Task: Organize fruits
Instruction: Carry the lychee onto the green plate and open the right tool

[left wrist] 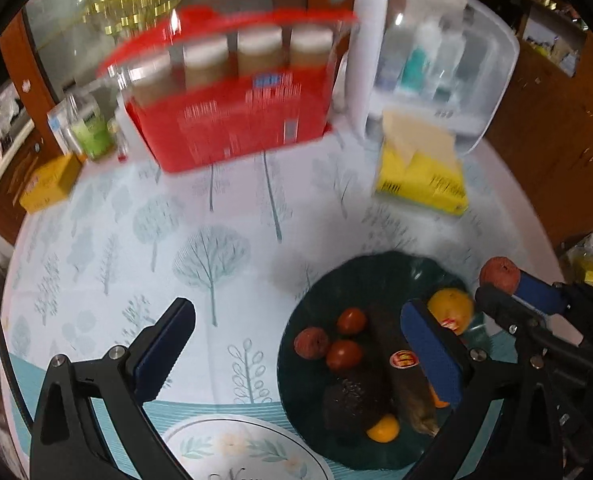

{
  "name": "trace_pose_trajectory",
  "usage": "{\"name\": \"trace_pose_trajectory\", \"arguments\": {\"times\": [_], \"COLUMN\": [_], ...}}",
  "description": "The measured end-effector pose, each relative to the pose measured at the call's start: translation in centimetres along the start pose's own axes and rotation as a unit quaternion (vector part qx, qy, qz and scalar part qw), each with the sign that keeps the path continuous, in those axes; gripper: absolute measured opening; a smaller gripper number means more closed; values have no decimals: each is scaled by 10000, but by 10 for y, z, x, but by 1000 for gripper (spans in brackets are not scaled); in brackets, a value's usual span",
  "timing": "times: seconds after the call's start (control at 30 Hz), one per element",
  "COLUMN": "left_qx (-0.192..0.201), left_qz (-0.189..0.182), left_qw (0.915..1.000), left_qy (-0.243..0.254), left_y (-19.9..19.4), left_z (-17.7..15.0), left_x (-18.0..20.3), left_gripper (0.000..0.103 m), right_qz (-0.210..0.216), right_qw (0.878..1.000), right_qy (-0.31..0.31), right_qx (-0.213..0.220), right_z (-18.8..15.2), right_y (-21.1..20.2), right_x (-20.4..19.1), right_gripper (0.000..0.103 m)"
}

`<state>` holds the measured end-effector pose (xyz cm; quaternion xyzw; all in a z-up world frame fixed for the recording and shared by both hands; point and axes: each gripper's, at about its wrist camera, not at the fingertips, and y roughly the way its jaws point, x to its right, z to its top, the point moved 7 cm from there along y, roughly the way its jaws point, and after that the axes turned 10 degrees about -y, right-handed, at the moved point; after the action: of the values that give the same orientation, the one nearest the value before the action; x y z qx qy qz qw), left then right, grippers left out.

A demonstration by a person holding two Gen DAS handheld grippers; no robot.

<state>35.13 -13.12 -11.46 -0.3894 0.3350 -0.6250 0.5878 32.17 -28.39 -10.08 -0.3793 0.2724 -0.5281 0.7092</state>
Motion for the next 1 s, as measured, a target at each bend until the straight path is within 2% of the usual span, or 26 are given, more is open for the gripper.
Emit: {"name": "trace_pose_trajectory", "arguments": {"times": [0.17,0.37,0.6,1.0], "left_qx": [-333,-472,-527,-412], "left_qz": [156,199,171,46], "left_qw": [9992,9985,9981,9984], "left_qy": [-122,-207,-278,-373], "left_y": [37,53,52,23], "left_z": [-14,-25,-32,-40], "left_x": [-3,-2,-3,-10], "left_gripper": [102,102,102,102], "right_qz": [232,294,330,345], "right_qw": [9991,9977,9959,9985], "right_qy": [-172,-473,-801,-423], "right_qx": [-326,-394,-262,-72], "right_z": [-21,-31,-38,-36], "right_y": [42,57,54,32], "right_x": [-8,-14,-25,-28], "right_gripper": [31,33,48,48]}}
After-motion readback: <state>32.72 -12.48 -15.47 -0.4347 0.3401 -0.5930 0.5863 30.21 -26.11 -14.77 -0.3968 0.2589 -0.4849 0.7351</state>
